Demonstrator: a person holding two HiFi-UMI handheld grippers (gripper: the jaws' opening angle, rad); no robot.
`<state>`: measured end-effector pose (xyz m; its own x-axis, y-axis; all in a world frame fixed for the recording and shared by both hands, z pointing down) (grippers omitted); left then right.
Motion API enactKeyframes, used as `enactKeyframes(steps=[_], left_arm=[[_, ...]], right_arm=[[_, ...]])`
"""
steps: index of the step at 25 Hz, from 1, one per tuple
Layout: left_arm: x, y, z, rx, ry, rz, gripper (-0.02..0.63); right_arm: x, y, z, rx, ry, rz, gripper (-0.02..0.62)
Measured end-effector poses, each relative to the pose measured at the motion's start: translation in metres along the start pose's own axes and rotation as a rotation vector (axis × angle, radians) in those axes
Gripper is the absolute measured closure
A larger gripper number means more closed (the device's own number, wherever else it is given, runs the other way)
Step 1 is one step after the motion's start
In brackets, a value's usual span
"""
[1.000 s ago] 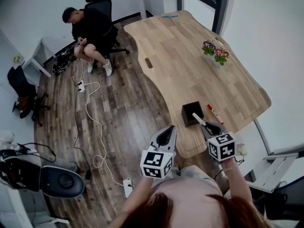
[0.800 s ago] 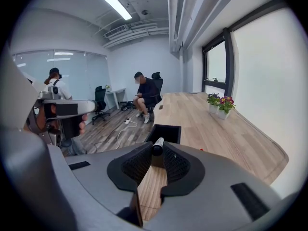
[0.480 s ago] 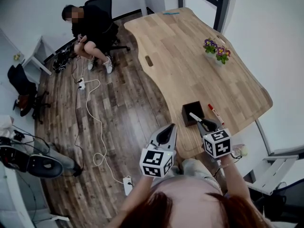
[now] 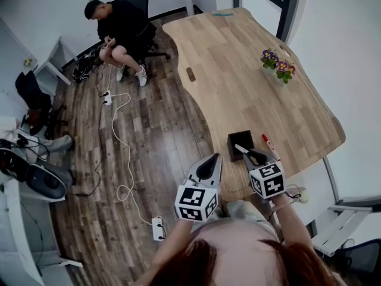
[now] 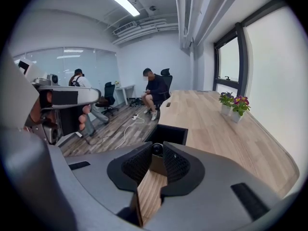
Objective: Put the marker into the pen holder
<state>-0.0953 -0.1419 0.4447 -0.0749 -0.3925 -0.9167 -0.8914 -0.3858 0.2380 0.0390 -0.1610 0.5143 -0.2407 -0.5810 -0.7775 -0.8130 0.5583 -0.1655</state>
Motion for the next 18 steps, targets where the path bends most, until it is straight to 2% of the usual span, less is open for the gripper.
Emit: enactKeyframes(steps=[8,18], left_arm=[[-0.002,0.000,-0.004,0.046,0.002,0.018,0.606],[-0.004,0.008,0.000,0.088,0.001,0.034,0.606]], right_arm=[[-0.001,-0.001,-0.012,0.037,0.027,0.053,0.534],[0.002,0.002,-0.022,0.073,0.030,0.060,0.532]])
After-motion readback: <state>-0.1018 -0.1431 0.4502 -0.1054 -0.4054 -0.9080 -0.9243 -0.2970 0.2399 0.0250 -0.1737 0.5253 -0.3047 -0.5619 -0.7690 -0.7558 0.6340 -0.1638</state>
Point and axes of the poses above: the fingertips, and each gripper's own axes: z backward along the fingers, y to its left, x out of its top, the point moved 3 cm from there along z, backward along the fingers, and after that the axes turned 9 degrees about x, right-handed, at the moved point
